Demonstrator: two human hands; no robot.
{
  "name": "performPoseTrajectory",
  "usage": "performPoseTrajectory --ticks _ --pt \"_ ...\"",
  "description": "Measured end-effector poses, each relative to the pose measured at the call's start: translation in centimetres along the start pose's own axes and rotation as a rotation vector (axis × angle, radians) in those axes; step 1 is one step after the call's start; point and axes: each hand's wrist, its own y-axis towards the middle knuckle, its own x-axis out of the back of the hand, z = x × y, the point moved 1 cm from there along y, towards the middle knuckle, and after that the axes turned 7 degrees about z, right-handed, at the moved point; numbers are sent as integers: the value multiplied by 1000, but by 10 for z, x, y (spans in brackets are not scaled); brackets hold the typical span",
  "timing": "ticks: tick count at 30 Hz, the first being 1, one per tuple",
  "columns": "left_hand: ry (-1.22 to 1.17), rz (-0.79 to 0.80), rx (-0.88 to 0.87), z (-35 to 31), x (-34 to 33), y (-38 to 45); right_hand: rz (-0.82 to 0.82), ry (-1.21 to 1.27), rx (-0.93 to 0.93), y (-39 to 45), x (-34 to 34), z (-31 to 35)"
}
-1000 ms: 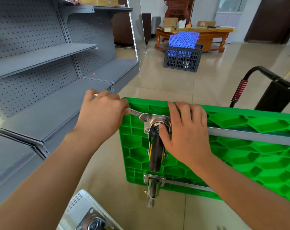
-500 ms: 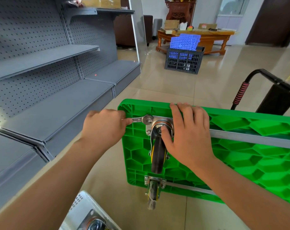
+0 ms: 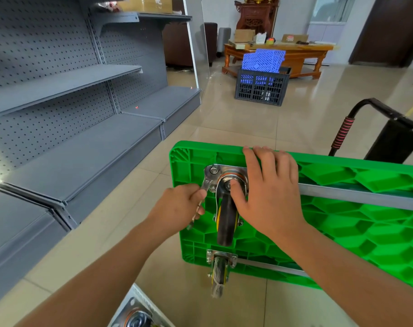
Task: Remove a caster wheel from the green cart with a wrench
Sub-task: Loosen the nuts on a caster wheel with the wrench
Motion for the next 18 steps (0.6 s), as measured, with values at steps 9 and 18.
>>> performPoseTrajectory --ticks 9,18 --pt "-271 244 -41 -11 27 -6 25 -3 0 0 2 -1" --pt "515 -98 -17 -23 71 -12 35 -8 5 -1 3 -1"
